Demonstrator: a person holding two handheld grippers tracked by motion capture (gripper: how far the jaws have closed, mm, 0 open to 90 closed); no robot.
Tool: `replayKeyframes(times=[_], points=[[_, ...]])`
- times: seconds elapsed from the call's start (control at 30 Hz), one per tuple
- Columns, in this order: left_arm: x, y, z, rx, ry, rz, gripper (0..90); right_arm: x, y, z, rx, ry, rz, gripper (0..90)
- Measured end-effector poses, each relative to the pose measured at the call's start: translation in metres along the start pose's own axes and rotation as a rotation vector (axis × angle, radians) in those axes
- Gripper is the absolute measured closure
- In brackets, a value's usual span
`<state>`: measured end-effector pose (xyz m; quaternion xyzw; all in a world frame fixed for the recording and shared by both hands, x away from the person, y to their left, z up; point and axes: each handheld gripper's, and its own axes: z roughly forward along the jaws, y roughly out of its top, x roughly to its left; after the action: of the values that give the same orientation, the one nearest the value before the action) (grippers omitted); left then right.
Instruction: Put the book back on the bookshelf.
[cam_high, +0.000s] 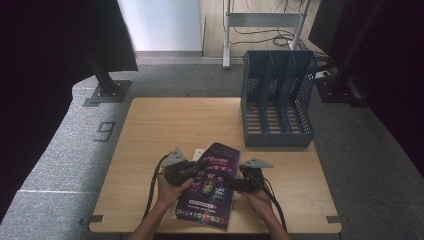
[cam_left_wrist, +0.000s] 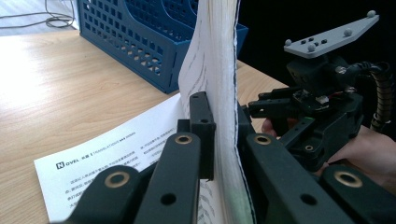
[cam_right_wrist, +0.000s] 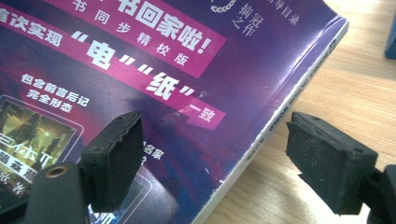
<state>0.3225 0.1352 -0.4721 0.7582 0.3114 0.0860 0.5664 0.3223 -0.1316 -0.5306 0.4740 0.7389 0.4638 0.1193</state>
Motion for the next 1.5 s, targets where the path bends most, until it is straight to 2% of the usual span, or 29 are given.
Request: replayKeyframes(times=[0.2,0.47,0.73,1.1,1.5], points=[[0.002,-0.002,0.002,0.008,-0.002,-0.006,86.7,0.003,-0.001,0.002,0.013,0.002,-0.008,19.5],[0.008,-0.006,0.005,0.028,0.009,-0.024,86.7,0.001,-0.001,0.001,0.021,-0.006,0.007,23.7],[0.017,-0.016,0.014,0.086,0.051,-0.029,86.6,0.001,-0.003,0.003,0.032,-0.017,0.009,25.6],[0.034,-0.032,0.027,0.159,0.093,-0.064,86.5,0.001,-0.004,0.011,0.057,-0.021,0.002,25.9],[0.042,-0.039,0.033,0.2,0.105,-0.083,86.4,-0.001,-0.004,0.021,0.079,-0.019,0.008,26.3]])
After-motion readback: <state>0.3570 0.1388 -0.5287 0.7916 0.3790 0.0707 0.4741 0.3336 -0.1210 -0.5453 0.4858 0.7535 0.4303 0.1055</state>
